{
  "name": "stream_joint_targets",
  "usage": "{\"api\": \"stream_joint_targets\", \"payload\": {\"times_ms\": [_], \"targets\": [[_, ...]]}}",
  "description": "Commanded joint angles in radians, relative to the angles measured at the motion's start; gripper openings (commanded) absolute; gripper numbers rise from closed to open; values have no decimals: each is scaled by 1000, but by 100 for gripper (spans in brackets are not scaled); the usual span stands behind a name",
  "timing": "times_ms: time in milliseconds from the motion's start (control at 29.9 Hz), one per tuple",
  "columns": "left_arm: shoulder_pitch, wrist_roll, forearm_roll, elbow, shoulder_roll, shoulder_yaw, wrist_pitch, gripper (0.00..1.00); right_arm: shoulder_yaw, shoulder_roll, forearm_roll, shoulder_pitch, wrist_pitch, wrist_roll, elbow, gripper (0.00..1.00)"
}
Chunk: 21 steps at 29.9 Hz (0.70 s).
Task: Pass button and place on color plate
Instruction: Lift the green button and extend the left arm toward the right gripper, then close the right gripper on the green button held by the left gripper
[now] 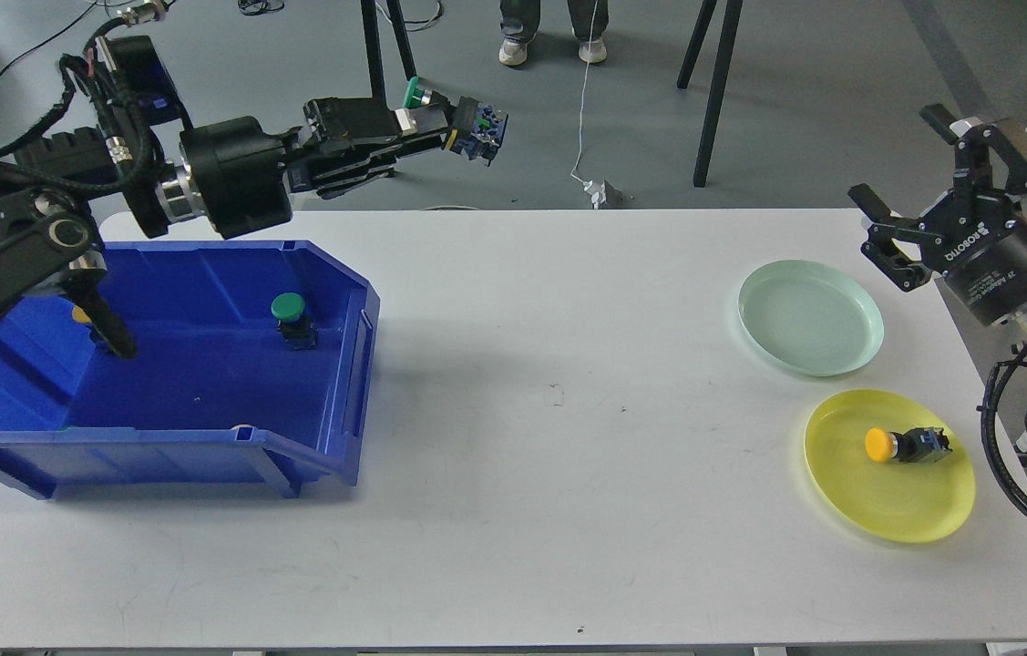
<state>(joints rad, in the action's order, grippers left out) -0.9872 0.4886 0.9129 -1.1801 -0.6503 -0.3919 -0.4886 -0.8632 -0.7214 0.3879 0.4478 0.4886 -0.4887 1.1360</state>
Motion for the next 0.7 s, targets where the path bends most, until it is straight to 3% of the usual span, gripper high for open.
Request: {"api": "stream_joint_targets", "payload": {"times_ms": [0, 669], "targets": [[5, 0, 1, 54, 70, 1, 0, 23, 10, 0, 6, -15, 0, 0, 51, 98], [56, 0, 14, 143, 239, 8, 0, 23, 43, 230, 150, 22, 0, 0, 91, 98]]}}
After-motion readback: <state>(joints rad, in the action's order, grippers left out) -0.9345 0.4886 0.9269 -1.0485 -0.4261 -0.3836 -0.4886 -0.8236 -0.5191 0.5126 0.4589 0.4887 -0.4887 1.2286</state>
